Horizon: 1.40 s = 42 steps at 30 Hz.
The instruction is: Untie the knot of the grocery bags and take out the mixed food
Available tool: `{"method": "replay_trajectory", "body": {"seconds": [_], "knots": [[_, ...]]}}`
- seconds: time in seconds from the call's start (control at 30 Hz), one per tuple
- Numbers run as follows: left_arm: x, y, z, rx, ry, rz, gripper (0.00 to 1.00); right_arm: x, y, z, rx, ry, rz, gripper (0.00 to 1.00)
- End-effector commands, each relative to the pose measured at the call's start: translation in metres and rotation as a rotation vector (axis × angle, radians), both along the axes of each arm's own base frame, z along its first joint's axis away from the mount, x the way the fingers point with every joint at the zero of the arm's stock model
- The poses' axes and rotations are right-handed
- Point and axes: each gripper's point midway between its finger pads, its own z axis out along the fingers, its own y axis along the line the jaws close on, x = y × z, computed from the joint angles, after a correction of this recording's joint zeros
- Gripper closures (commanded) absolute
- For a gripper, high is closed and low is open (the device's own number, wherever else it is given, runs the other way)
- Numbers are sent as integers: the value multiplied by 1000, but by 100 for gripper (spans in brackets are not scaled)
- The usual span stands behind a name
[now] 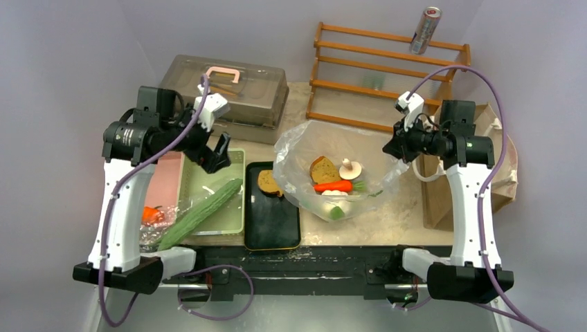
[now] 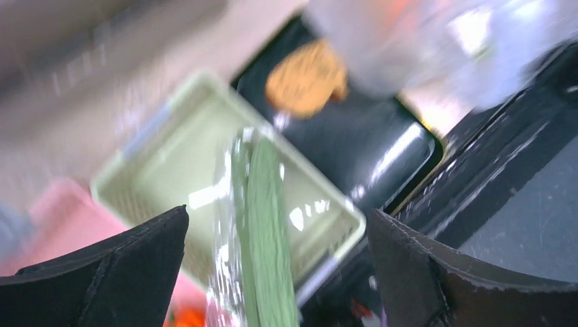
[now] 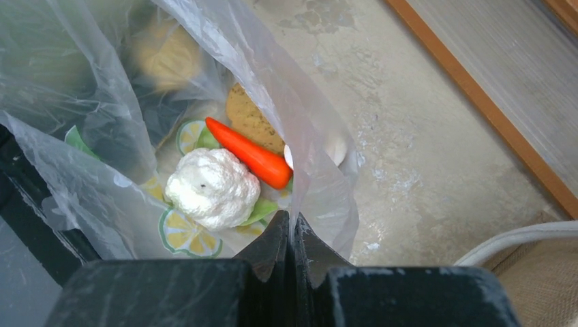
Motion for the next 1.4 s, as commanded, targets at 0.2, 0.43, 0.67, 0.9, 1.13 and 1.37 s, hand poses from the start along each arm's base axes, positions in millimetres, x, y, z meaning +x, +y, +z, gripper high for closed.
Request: {"method": "replay_trajectory", "body": {"seconds": [0.2,0.43,0.67,0.9,1.13,1.37], "knots": [[-30,-202,153,-408,-582,-762,56,-58,-8,-26,-148,43,121,100],[-36,-325,100,-332,-669,-978,86,-72,-7,-31,-157,57,142,100],[-13,-356,-52,-61,-615,-1065,90,-80,-6,-35,-150,66,132,100],[-57,-326,-163,44,-432,-1199,62,-82,-3,-38,-127,95,130,100],[-58,-341,-163,-35,-411,-1118,36,-92,-3,-45,-128,122,135,100],[-29,-369,-160,-27,-436,-993,35,-98,-3,-50,-132,143,131,100]]}}
